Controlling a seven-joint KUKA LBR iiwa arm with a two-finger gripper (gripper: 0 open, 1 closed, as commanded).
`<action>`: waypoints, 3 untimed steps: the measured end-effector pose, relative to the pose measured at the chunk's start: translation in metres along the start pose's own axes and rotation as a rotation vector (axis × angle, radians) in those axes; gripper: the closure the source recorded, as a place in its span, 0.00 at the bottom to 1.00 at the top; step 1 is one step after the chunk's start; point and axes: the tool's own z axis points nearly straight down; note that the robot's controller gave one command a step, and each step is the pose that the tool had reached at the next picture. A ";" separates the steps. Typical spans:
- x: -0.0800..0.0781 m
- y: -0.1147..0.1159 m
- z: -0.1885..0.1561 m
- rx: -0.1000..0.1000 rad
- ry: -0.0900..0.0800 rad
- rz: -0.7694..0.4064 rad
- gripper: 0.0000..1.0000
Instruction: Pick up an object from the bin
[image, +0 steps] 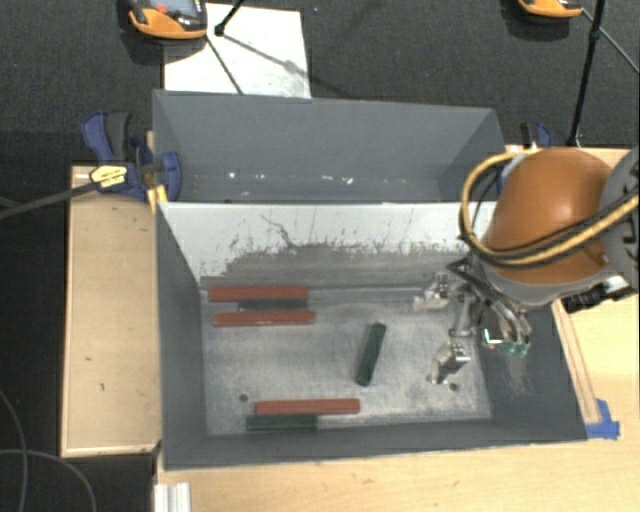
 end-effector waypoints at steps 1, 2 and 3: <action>-0.002 0.000 -0.003 0.000 -0.007 0.000 0.00; -0.024 0.013 0.032 0.001 -0.013 -0.089 0.00; -0.042 0.014 0.070 0.001 -0.007 -0.315 0.00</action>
Offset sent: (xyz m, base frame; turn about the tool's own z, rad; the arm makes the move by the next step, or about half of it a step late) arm 0.0781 0.0481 -0.1375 -0.2960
